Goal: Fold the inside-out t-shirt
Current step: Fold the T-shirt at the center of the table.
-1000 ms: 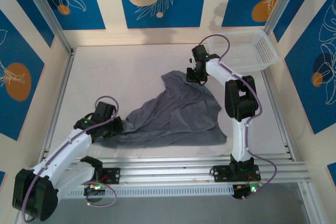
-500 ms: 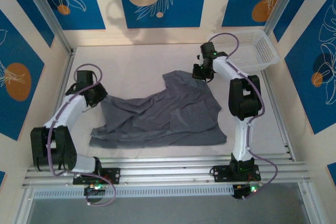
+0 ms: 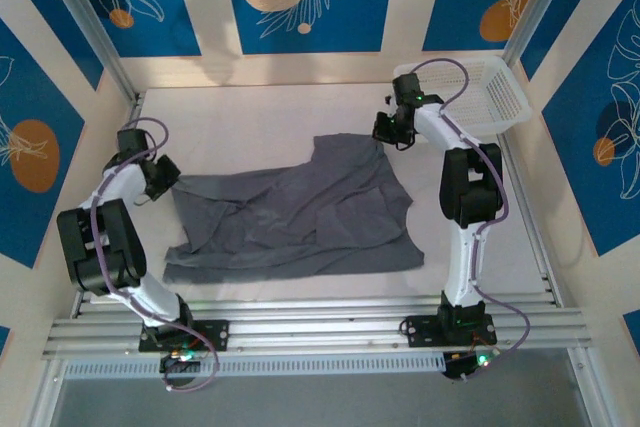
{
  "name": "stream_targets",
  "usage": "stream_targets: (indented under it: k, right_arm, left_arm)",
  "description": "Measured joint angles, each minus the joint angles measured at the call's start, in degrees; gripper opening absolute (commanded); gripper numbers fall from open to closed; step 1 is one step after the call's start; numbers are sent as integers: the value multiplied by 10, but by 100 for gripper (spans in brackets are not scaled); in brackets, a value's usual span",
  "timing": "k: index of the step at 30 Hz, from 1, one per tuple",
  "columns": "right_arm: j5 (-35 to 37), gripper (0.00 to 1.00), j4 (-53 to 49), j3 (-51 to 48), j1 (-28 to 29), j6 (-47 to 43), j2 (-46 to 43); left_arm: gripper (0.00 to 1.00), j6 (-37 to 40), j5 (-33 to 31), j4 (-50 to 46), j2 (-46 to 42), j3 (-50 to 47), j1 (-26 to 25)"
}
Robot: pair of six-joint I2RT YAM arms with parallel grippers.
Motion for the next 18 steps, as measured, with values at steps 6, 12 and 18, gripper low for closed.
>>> stream_targets:
  k: [6, 12, 18]
  right_arm:
    - [-9, 0, -1, 43, -13, 9, 14]
    - [-10, 0, -5, 82, -24, 15, 37]
    - [-21, 0, -18, 131, -36, 16, 74]
  left_arm:
    - [0, 42, 50, 2, 45, 48, 14]
    - [0, 73, 83, 23, 103, 106, 17]
    - [0, 78, 116, 47, 147, 139, 23]
